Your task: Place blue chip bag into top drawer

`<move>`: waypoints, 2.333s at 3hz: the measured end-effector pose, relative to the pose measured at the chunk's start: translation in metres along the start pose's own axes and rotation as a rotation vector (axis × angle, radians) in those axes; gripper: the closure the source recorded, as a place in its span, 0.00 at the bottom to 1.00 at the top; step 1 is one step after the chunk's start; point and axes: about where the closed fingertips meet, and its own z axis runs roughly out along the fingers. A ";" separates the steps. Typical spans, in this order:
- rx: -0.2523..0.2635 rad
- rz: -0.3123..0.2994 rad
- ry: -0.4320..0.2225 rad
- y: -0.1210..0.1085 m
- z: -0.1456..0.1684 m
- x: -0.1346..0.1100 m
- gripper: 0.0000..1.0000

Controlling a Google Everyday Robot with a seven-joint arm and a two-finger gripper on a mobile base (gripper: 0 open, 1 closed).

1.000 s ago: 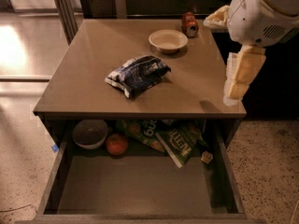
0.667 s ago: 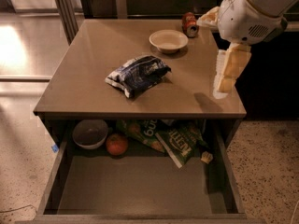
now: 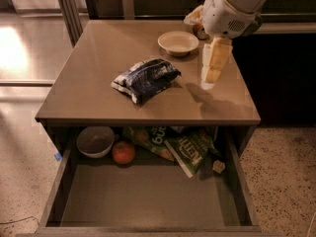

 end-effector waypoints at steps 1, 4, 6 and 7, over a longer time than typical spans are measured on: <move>0.002 -0.005 -0.002 -0.005 0.004 -0.001 0.00; -0.008 -0.135 -0.008 -0.056 0.045 -0.026 0.00; -0.062 -0.157 -0.049 -0.052 0.075 -0.034 0.00; -0.107 -0.176 -0.079 -0.049 0.098 -0.042 0.00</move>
Offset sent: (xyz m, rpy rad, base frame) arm 0.0342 0.0124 -0.0087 0.0035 -0.0199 0.0282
